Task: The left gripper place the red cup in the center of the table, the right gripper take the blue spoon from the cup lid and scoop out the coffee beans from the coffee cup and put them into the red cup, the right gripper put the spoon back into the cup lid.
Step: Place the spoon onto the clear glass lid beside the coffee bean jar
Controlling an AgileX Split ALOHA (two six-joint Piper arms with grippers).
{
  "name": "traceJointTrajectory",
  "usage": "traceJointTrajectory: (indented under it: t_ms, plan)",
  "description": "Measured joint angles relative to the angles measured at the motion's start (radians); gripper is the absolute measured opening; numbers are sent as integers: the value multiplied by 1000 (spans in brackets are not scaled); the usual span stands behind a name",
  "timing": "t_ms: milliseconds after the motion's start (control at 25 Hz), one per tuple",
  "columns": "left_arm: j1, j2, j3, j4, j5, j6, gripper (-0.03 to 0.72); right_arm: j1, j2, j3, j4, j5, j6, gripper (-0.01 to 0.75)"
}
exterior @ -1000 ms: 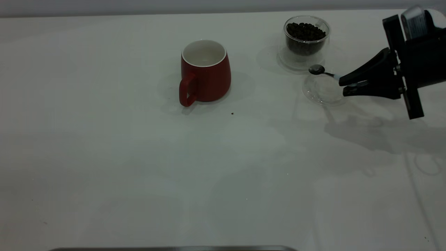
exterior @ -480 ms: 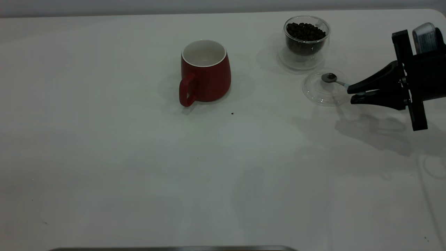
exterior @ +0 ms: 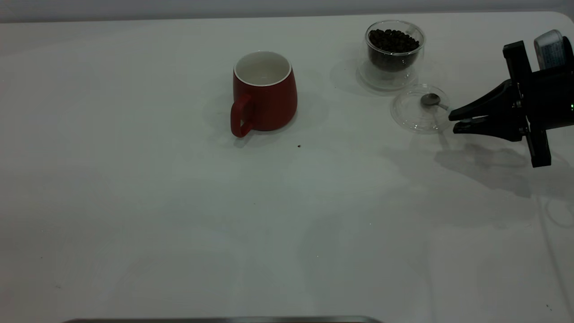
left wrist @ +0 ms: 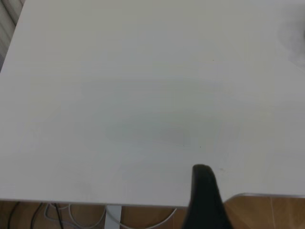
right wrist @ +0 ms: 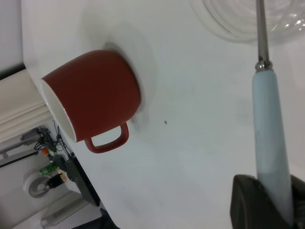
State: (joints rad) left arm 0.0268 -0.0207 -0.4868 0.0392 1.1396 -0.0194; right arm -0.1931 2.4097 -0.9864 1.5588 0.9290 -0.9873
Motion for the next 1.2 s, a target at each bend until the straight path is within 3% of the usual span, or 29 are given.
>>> traceJointTrajectory:
  t_ms: [880,1000,1200]
  plan:
    - [0,0,0,0,-1,2,587,23,0,0,37,-52,-54,117]
    - [0,0,0,0,-1,2,587,23,0,0,40,-54,-66,150]
    - [0,0,0,0,-1,2,587,23,0,0,42,-54,-71,309]
